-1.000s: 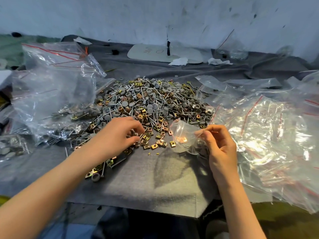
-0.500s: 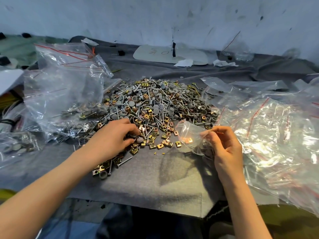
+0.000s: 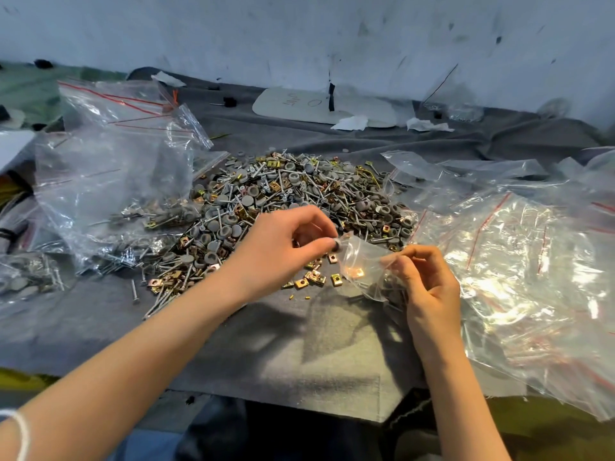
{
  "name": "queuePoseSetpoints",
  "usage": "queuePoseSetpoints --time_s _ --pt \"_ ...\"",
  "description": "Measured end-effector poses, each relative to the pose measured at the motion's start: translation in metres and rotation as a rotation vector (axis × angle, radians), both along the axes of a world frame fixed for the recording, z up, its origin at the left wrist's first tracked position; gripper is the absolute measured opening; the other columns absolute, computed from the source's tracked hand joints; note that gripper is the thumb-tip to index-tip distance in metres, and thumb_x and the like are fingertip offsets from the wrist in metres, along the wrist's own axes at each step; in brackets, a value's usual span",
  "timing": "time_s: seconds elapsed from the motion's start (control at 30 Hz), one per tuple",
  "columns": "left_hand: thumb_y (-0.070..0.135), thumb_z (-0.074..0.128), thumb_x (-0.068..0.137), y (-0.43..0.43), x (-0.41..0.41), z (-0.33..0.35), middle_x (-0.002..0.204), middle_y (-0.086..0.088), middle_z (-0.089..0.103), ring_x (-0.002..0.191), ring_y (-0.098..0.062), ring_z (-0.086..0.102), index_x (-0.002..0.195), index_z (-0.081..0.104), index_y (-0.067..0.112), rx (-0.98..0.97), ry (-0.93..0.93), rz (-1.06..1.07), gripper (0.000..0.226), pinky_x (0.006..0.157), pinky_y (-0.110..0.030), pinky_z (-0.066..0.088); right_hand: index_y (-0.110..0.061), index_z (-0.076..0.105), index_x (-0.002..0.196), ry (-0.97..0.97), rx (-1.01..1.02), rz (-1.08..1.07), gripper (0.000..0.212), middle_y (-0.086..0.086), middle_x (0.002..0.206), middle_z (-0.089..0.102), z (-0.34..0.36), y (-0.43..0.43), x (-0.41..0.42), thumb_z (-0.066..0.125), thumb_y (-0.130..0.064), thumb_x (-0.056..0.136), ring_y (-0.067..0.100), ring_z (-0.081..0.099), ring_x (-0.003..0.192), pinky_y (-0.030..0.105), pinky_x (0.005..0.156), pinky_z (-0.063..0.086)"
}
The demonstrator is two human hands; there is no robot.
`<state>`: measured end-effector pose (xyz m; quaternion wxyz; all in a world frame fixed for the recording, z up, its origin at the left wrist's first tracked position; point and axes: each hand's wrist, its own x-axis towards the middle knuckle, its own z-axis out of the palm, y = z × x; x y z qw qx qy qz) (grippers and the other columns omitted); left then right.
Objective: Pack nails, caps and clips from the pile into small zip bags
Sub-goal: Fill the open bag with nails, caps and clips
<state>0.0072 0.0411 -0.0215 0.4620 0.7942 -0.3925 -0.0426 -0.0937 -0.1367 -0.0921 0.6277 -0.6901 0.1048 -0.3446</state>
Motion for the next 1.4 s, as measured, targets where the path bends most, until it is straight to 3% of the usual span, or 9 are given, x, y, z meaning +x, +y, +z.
queuePoseSetpoints --time_s 0.07,0.17,0.23,0.4,0.63,0.9,1.07,1.13,1.4 --pt "0.014 0.07 0.087 -0.008 -0.003 -0.004 0.081 0.0 0.07 0.072 -0.02 0.063 0.09 0.069 0.013 -0.017 0.005 -0.003 0.003 0.071 -0.036 0.052 -0.017 0.056 0.089 -0.01 0.016 -0.003 0.014 0.002 0.084 0.07 0.0 0.0 0.0 0.054 -0.004 0.094 0.009 0.065 0.079 0.018 0.067 0.051" --pt "0.016 0.069 0.088 -0.009 -0.004 -0.007 0.087 0.006 0.071 0.062 -0.004 0.057 0.091 0.067 0.017 -0.054 0.015 -0.017 0.003 0.061 -0.019 0.045 -0.018 0.057 0.089 -0.009 0.016 -0.005 0.014 0.005 0.085 0.07 -0.002 -0.001 0.0 0.054 -0.006 0.094 0.01 0.065 0.079 0.019 0.068 0.051" --pt "0.014 0.065 0.091 -0.009 -0.003 -0.008 0.093 0.006 0.072 0.062 -0.004 0.06 0.092 0.064 0.018 -0.051 0.047 -0.049 0.004 0.059 -0.017 0.048 -0.022 0.059 0.088 -0.005 0.034 0.004 0.016 0.006 0.087 0.069 -0.003 -0.003 0.0 0.055 -0.007 0.093 0.012 0.064 0.079 0.021 0.07 0.052" --pt "0.008 0.059 0.095 -0.009 -0.005 -0.011 0.079 -0.002 0.072 0.068 -0.01 0.069 0.092 0.058 0.018 -0.008 0.075 -0.088 0.01 0.066 -0.024 0.057 -0.025 0.071 0.075 -0.077 0.364 0.09 0.012 -0.002 0.091 0.071 0.0 -0.01 0.0 0.065 -0.015 0.076 0.012 0.061 0.086 0.023 0.078 0.049" --pt "0.014 0.071 0.087 -0.007 0.001 -0.005 0.087 0.0 0.068 0.074 -0.006 0.061 0.096 0.076 0.011 0.096 -0.248 -0.065 0.011 0.074 -0.017 0.049 -0.024 0.071 0.068 -0.036 0.349 0.148 0.008 -0.001 0.11 0.068 0.0 -0.011 0.0 0.068 -0.016 0.071 0.005 0.063 0.101 0.015 0.073 0.05" --pt "0.013 0.061 0.094 0.007 0.016 -0.001 0.096 0.004 0.067 0.083 -0.003 0.06 0.107 0.072 0.013 0.043 -0.316 0.061 0.017 0.075 -0.011 0.044 -0.021 0.07 0.078 -0.052 0.359 0.103 0.008 -0.005 0.098 0.072 -0.003 -0.011 0.0 0.065 -0.018 0.073 0.008 0.064 0.097 0.021 0.08 0.049" --pt "0.023 0.058 0.096 0.024 0.04 -0.015 0.119 0.001 0.062 0.105 -0.009 0.055 0.119 0.066 0.019 0.453 -0.353 0.104 0.025 0.098 -0.028 0.043 -0.011 0.065 0.084 -0.037 0.453 0.058 0.011 -0.005 0.091 0.073 0.0 -0.012 0.0 0.063 -0.012 0.073 0.011 0.061 0.089 0.033 0.089 0.043" --pt "0.03 0.059 0.095 0.027 0.039 -0.026 0.127 0.005 0.056 0.118 -0.01 0.049 0.125 0.062 0.024 0.607 -0.333 0.044 0.031 0.106 -0.03 0.037 -0.011 0.064 0.083 -0.045 0.486 0.047 0.011 -0.005 0.088 0.073 0.001 -0.012 0.001 0.062 -0.011 0.073 0.011 0.061 0.087 0.032 0.09 0.043" --pt "0.018 0.068 0.089 0.024 0.039 -0.037 0.108 0.005 0.057 0.104 -0.014 0.054 0.107 0.066 0.019 0.614 -0.352 0.037 0.019 0.09 -0.025 0.04 -0.021 0.075 0.067 -0.124 0.624 0.062 0.02 -0.009 0.077 0.071 0.0 -0.017 0.001 0.061 -0.008 0.074 0.003 0.064 0.078 0.016 0.076 0.048"
